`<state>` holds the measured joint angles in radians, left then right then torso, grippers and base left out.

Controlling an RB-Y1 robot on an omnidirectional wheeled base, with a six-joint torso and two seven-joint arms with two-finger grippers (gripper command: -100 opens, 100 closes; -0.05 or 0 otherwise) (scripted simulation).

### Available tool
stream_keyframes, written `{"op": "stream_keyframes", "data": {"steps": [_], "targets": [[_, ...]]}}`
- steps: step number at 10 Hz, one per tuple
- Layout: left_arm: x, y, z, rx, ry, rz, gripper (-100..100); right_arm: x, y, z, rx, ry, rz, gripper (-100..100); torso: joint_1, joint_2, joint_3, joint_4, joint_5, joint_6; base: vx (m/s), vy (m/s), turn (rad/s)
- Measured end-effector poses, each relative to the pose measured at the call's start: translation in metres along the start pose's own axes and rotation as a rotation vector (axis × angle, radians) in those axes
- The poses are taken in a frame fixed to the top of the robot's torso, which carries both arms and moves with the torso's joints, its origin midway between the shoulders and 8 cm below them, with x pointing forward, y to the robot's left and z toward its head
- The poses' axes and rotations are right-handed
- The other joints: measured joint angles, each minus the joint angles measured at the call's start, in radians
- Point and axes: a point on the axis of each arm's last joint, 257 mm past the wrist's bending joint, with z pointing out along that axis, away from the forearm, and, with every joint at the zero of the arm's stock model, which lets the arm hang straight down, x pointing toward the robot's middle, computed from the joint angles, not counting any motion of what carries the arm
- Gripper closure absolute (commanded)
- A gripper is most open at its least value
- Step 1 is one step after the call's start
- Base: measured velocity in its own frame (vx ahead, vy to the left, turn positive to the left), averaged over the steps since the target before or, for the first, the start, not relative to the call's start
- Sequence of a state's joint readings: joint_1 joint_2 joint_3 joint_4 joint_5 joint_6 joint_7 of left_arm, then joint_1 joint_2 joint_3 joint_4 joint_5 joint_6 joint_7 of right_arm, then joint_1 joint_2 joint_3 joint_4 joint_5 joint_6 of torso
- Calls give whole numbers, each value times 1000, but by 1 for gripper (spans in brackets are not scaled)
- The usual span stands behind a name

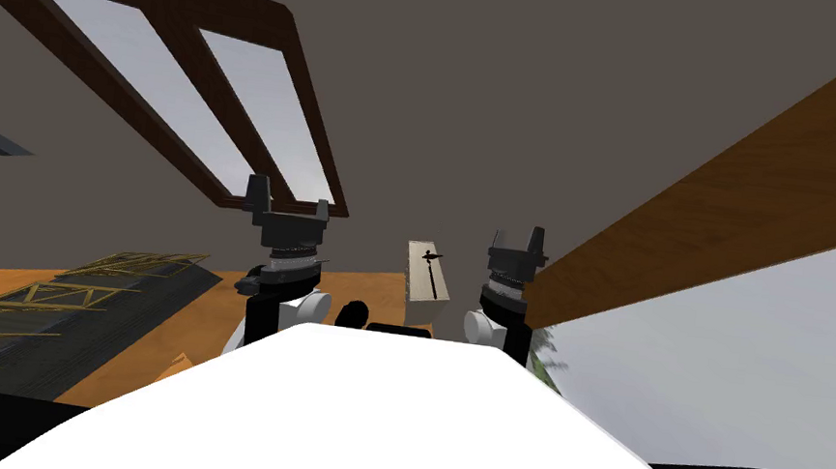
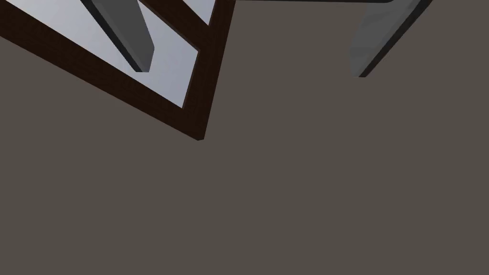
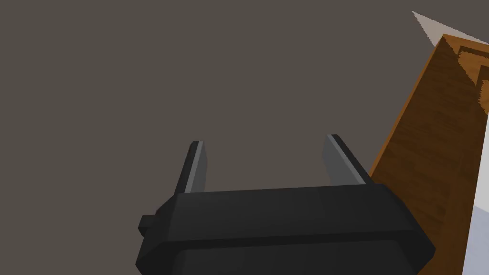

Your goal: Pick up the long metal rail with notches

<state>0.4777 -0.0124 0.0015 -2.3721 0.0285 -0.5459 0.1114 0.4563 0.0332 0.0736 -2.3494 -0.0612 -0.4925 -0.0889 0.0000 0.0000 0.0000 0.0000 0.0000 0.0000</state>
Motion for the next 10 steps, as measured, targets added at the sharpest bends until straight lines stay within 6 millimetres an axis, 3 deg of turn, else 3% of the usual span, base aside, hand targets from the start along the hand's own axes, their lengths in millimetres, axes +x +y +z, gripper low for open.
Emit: {"op": "stream_keyframes", "data": {"steps": [3,7,10], "targets": [[0,0,0,0,0,0,0,3,-17,-6,61,58,-22,-100,4,2,1,0,1,0,-29,71,5],[0,0,0,0,0,0,0,-6,-57,-19,187,96,-47,-100,6,1,1,0,2,0,-23,96,10],[0,0,0,0,0,0,0,-29,-99,-33,316,83,-61,-100,5,2,1,0,1,0,-36,89,-1]]}}
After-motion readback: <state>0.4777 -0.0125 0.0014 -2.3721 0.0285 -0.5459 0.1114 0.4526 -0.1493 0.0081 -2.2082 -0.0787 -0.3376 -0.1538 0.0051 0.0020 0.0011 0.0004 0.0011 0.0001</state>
